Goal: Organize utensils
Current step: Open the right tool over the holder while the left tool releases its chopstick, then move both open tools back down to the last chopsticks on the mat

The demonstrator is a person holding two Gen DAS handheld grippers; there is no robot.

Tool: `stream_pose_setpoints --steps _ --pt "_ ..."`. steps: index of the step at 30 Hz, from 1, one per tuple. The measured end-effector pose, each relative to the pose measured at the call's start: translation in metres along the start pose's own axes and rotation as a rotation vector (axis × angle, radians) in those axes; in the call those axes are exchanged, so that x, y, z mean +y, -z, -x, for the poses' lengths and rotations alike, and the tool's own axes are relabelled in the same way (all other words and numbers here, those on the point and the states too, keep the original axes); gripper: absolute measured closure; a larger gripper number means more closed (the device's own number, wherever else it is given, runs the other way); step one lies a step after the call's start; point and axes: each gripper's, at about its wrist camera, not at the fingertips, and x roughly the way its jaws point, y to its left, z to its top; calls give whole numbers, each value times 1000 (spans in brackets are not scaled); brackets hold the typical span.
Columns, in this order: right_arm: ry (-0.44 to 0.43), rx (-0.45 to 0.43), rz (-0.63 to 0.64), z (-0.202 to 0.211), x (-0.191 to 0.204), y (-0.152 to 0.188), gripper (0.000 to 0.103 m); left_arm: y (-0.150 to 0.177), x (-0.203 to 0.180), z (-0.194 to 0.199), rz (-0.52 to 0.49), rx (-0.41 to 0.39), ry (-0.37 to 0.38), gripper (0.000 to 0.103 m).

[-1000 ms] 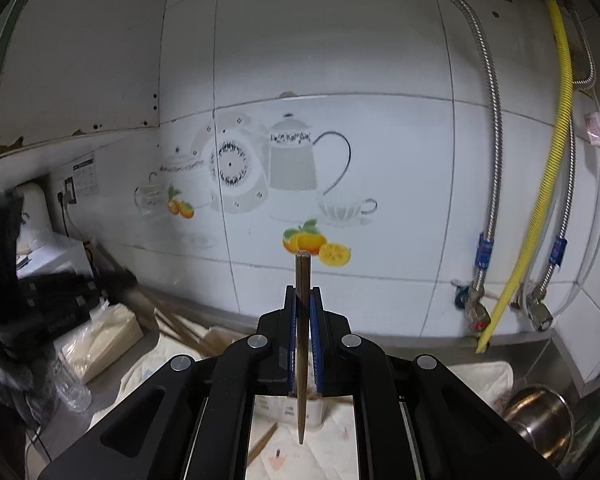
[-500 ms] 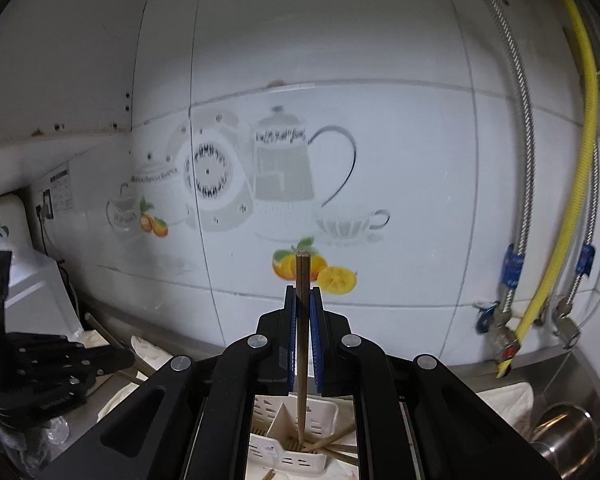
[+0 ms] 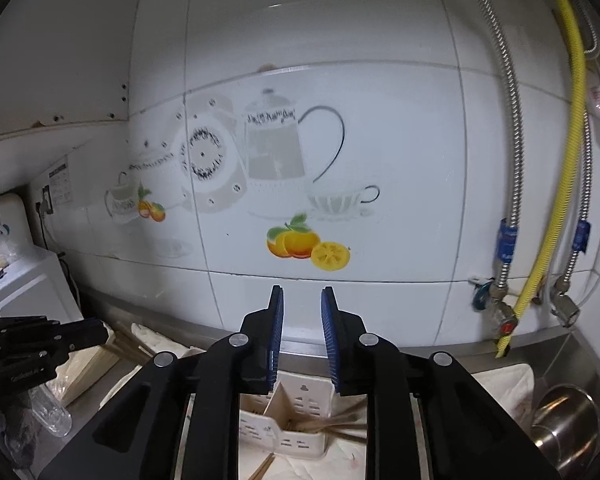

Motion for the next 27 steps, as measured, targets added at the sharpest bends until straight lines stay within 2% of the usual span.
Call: stream_pose_setpoints --steps 5,8,12,19,27 --pt "-4 33 9 27 4 14 79 13 -3 27 9 -26 5 85" --pt "-18 93 16 38 11 35 79 27 -2 41 22 -36 1 72" --pt "-59 211 -13 43 23 81 79 50 0 51 37 -28 -5 69" --pt "-95 363 -54 38 50 162 79 92 12 55 75 13 -17 66" --pt "-117 494 -135 22 75 222 80 129 28 53 126 53 -26 65"
